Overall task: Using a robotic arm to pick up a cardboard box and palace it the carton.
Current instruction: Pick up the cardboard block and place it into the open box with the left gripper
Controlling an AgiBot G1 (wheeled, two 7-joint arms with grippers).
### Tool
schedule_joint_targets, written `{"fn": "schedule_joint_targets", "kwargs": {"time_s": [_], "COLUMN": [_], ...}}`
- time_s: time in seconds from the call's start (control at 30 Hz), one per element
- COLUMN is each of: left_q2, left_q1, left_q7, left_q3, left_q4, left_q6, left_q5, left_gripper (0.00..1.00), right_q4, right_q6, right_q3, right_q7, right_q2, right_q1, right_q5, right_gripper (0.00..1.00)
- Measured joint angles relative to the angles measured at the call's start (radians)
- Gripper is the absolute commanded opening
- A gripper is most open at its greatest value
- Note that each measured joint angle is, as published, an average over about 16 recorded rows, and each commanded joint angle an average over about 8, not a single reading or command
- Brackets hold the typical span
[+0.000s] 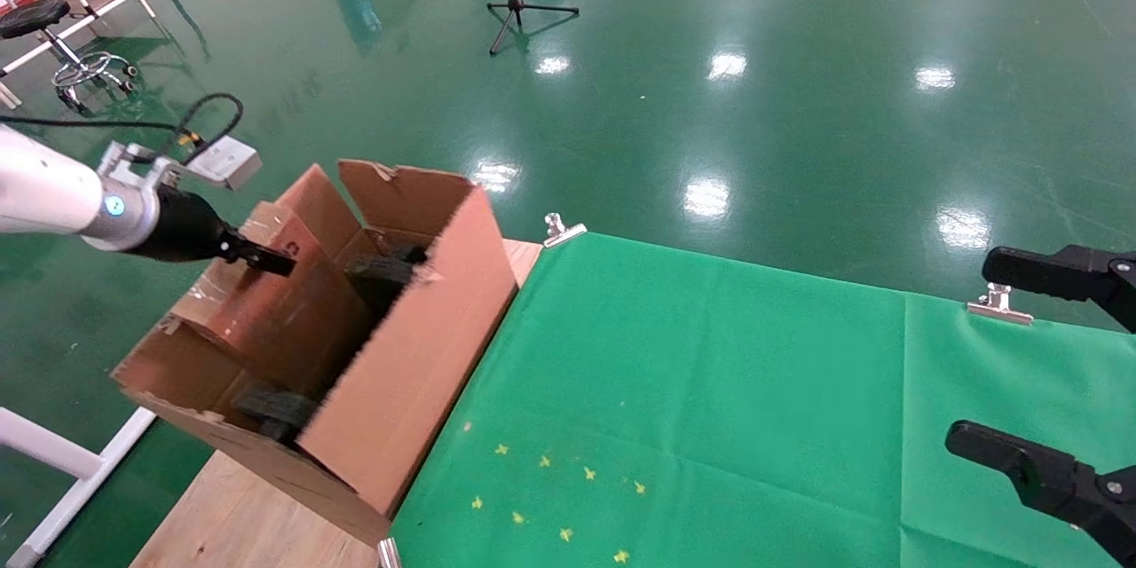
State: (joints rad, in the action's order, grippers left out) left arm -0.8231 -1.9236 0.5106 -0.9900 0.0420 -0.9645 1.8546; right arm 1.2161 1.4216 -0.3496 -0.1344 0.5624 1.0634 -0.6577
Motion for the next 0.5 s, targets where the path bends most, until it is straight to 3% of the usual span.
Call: {"fn": "schedule_joint_targets", "kwargs": {"time_s": [0.5], "left_q2": [-0.013], "left_q1": [0.128], "left_q7": [-0.002], "left_q3": [0.026], "left_q4": [-0.051], "left_q6": [0.049], "left_q5": [-0.038], "left_gripper": [0.0], "right_q4": [0.0], "right_q6": [0.0], "right_q3": [0.0], "right_q7": [0.0], "right_q2": [0.0], "right_q1": [0.0], "right_q5": [0.0], "right_gripper": [1.0]}}
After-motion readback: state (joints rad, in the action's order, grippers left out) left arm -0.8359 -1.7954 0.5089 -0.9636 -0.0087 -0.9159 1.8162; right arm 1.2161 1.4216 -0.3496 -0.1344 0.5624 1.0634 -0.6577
